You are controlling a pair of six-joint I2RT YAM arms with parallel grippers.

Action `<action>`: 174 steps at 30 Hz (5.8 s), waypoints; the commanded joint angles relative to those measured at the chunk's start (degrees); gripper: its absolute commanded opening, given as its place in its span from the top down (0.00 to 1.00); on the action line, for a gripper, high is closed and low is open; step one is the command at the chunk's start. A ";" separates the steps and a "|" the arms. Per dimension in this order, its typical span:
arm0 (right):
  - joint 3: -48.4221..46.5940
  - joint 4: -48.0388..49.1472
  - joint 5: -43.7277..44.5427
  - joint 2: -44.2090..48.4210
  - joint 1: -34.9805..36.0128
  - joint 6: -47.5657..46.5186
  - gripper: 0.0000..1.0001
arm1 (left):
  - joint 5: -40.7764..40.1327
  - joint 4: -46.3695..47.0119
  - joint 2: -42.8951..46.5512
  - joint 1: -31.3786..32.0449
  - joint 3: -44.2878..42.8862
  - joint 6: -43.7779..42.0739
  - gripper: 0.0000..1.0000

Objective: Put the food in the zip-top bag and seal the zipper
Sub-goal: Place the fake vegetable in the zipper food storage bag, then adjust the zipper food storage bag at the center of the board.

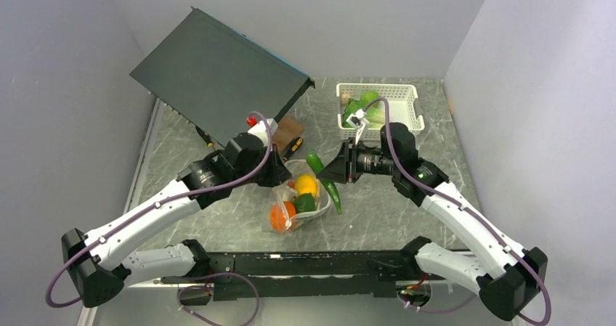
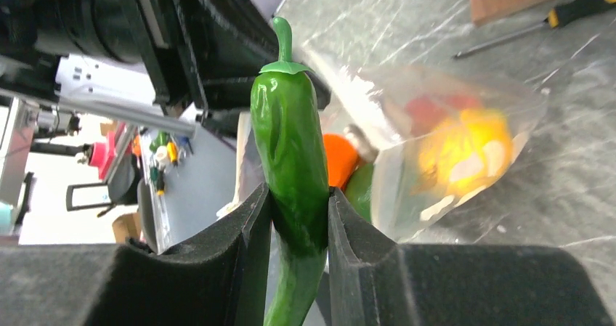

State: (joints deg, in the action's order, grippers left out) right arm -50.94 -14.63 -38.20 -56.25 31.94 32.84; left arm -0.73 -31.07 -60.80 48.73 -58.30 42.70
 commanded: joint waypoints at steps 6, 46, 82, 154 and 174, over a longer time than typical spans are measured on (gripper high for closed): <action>-3.14 -10.70 5.33 1.26 7.03 0.60 1.00 | 0.80 4.42 -1.52 0.07 -0.96 -0.43 1.00; -16.50 -16.71 31.36 -15.96 15.98 3.05 0.39 | 6.91 9.14 0.27 0.32 1.42 2.24 1.00; -7.49 -13.07 25.48 2.71 19.81 0.00 1.00 | 1.65 -6.94 -2.29 0.36 -9.66 -5.96 1.00; -9.14 -4.87 22.22 -5.08 21.51 -2.70 0.63 | 2.63 -8.28 -6.76 -1.61 -8.56 -10.54 1.00; -25.85 -8.25 47.14 -21.80 -9.62 -8.59 0.11 | 4.80 -9.46 -2.93 -1.61 -8.19 -12.46 1.00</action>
State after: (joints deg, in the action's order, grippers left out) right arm -75.61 -28.10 6.57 -69.14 26.02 26.30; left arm 1.80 -42.72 -65.93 47.27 -65.69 30.85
